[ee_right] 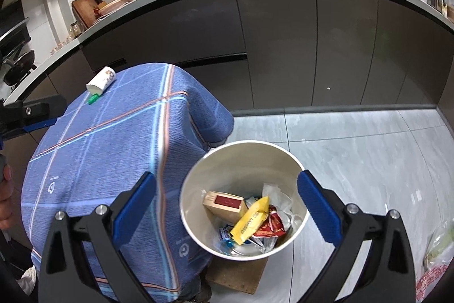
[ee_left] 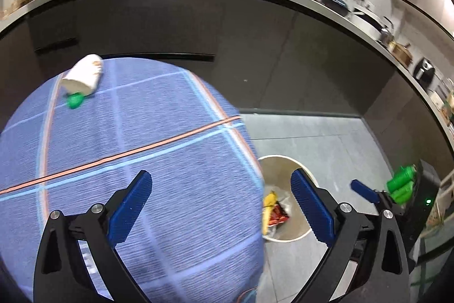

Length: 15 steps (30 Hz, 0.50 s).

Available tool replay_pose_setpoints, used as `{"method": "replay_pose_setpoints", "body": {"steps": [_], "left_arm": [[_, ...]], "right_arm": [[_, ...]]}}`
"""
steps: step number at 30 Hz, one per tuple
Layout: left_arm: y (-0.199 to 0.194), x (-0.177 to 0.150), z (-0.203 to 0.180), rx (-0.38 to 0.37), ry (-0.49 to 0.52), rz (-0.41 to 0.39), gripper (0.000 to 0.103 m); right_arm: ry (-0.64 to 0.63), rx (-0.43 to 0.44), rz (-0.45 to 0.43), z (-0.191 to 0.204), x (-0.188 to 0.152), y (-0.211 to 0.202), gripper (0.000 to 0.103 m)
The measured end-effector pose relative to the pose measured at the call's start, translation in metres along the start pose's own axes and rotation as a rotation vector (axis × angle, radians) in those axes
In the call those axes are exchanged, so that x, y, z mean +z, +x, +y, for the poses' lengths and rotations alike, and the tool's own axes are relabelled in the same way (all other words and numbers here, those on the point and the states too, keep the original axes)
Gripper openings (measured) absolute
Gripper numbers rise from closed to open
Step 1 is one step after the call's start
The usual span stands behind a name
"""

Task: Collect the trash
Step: 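Move both open tools back toward the paper cup on the table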

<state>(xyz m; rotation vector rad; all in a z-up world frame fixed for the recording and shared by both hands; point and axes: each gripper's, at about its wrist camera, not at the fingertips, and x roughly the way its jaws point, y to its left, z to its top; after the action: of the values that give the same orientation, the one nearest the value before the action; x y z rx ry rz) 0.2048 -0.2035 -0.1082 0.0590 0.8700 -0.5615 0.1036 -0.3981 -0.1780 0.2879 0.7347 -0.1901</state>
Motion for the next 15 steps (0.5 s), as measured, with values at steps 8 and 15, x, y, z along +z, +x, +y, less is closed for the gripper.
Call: {"method": "replay_pose_setpoints", "body": {"steps": [8, 15], "left_arm": [[-0.031, -0.002, 0.04, 0.09, -0.068, -0.011, 0.094], [-0.048, -0.006, 0.073, 0.12, -0.108, -0.02, 0.094]], "right_arm": [[-0.064, 0.046, -0.005, 0.039, 0.011, -0.003, 0.1], [-0.14, 0.102, -0.002, 0.083, 0.025, 0.001, 0.1]]}}
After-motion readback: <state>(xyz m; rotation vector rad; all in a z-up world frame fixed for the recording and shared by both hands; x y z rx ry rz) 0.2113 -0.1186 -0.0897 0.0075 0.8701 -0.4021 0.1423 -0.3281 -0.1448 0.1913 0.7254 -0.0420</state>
